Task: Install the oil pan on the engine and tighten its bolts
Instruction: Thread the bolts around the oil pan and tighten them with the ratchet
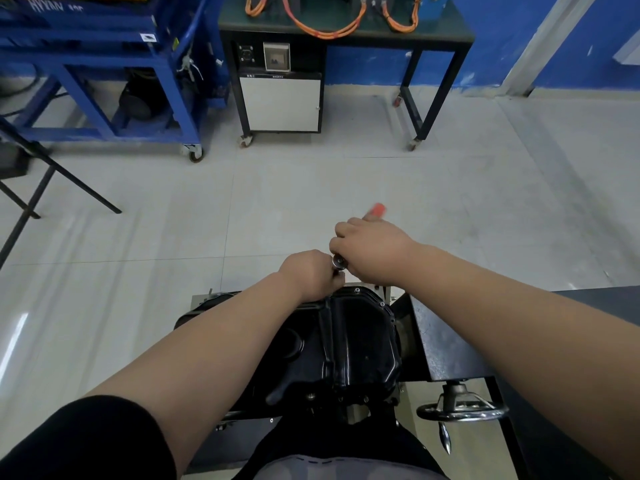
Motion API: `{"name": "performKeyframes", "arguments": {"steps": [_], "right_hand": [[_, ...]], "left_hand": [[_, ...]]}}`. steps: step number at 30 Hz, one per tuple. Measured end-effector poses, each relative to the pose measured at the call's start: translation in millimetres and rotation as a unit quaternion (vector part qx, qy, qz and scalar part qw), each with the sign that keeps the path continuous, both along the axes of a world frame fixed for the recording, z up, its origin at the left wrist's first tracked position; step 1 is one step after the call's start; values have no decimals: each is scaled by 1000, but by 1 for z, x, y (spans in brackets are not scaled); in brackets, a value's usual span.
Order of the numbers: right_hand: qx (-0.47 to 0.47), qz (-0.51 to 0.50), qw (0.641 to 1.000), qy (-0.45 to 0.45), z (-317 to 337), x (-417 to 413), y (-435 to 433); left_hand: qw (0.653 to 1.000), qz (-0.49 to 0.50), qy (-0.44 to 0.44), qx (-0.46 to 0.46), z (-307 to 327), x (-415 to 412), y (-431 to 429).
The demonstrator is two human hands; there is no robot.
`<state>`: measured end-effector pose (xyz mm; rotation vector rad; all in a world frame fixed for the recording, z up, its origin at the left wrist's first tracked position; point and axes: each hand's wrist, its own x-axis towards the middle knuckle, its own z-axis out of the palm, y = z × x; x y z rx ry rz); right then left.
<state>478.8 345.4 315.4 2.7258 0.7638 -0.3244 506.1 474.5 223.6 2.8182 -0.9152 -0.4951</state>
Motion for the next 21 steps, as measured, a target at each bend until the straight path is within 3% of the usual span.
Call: {"name": "performKeyframes", "arguments": {"steps": [5, 11, 14, 18, 21], "right_hand": [[4, -159, 987, 36, -10, -10, 21], [-18, 31, 999, -14, -2, -2, 6], [-45, -9, 999, -11, -3, -5, 8], [15, -141, 989, 39, -12, -12, 15], [-8, -20, 1000, 4, -7, -9, 13]], "left_hand": [[998, 24, 48, 13, 6, 1, 6], [1000, -23, -5, 5, 5, -5, 3], [1000, 11, 19, 11, 6, -5, 4], [998, 23, 58, 24, 7, -7, 6], [1000, 17, 18, 18, 5, -11, 4]]}}
